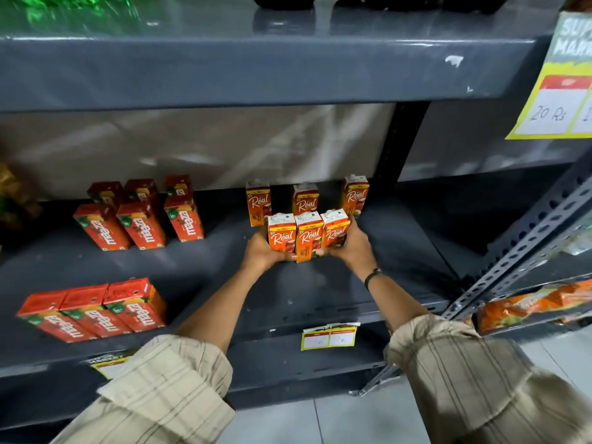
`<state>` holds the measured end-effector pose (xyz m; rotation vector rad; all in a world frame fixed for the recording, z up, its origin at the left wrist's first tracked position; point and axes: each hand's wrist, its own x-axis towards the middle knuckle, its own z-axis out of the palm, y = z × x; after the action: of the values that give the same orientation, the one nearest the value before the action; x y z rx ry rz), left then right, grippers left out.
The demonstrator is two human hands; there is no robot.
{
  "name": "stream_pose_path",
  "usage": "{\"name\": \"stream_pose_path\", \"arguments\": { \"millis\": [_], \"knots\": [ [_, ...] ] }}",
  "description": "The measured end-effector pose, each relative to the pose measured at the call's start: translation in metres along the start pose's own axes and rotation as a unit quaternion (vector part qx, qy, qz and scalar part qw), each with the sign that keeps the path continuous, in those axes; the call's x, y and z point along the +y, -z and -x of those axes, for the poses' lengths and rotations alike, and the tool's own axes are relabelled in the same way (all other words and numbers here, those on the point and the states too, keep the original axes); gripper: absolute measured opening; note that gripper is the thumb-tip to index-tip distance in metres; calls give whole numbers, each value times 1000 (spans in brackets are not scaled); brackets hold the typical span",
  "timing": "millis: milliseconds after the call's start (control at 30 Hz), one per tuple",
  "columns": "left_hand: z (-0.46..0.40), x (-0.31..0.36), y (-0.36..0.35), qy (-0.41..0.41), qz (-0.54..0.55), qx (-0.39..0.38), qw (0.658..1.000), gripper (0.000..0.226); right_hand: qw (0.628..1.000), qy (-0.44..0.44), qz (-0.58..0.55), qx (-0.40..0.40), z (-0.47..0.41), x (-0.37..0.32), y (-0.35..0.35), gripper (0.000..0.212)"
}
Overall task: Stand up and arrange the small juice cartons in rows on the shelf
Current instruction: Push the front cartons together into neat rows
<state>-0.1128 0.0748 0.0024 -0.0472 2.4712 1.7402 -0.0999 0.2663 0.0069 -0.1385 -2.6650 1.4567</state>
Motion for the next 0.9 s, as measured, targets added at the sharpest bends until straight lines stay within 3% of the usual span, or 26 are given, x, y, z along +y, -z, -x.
{"name": "stream_pose_path", "arguments": {
  "millis": [267,500,667,900],
  "knots": [
    [6,1,1,21,1,-35,999,78,998,-22,-20,-50,-2,4,3,80],
    [39,-10,13,34,-23,-68,997,44,987,-44,-90,-123,33,11,0,63],
    [63,-20,23,20,-36,-78,996,51,974,-50,-149,-165,60,9,-5,62],
    [87,-37,28,5,-20,-58,998,67,970,-57,-140,-190,77,9,-9,67]
  ]
}}
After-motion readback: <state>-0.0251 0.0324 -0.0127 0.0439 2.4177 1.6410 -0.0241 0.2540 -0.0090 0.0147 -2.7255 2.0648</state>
